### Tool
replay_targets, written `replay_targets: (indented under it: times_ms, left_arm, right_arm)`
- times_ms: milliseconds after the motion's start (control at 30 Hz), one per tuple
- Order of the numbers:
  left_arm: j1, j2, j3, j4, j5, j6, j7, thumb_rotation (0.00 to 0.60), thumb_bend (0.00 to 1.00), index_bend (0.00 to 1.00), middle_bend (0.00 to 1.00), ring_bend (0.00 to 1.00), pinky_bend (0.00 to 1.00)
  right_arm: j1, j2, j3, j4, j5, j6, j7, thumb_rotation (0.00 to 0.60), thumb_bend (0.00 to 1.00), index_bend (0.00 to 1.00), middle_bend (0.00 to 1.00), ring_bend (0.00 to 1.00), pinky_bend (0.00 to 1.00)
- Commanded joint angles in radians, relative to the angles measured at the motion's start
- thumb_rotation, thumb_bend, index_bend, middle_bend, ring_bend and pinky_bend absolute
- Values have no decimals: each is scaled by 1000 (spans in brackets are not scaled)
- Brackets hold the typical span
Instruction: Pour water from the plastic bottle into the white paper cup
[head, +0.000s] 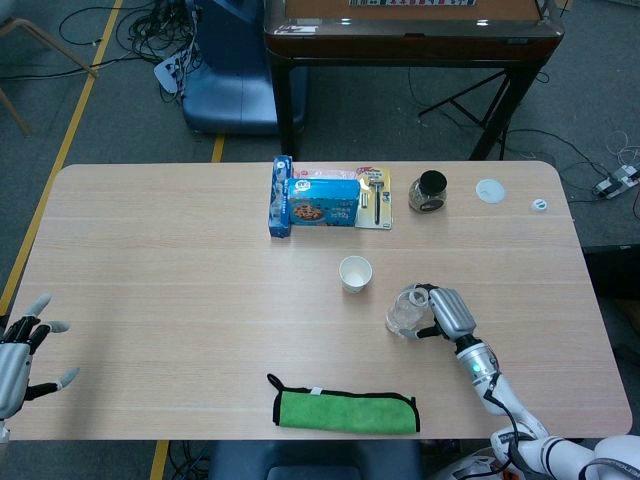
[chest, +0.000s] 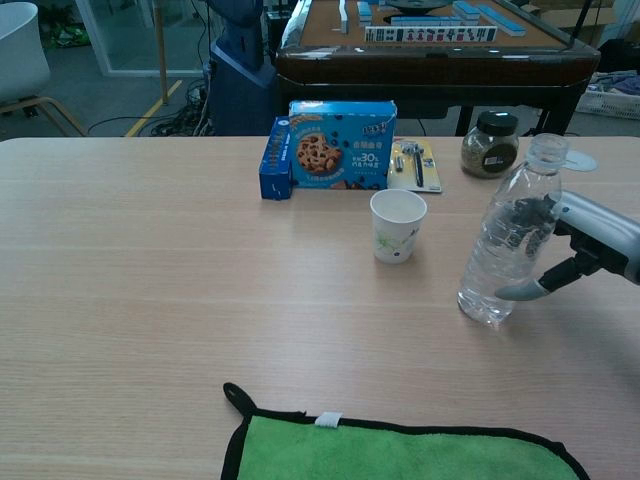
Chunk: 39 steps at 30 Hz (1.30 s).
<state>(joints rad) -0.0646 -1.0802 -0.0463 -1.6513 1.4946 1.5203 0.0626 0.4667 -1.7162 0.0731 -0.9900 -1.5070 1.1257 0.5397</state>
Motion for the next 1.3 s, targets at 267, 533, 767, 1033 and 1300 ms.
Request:
replay_targets:
  times_ms: [267,533,767,1033,1300]
  left_arm:
    - [-1,1,0,-3,0,-2,0,600,95,370,79,231,556]
    - [-1,6,-2,-10,2,1,-3,600,95,370,79,231,556]
    - [-2,9,-2,-14,4,1,-12,600,95,371,79,231,557]
    - [-2,17,-7,-20,0,1,-23,600,95,371,79,231,556]
    - [-5,19,-9,-17,-8,-5,-25,600,95,371,79,231,556]
  right_arm:
    - [-8,-1,18,1,4,52,-12,600,82,549,564,485,531]
    - [-10,14,43,-10,18,90,-107,600,83,620,648,543,573]
    - [10,45,61,-25,35,71,-223,600,110,625,654,550,580]
    - [37,112,114,-119,102,24,-362,600,112,625,653,550,580]
    - [87,133,173,-139,205,-59,-496,600,116,625,651,550,580]
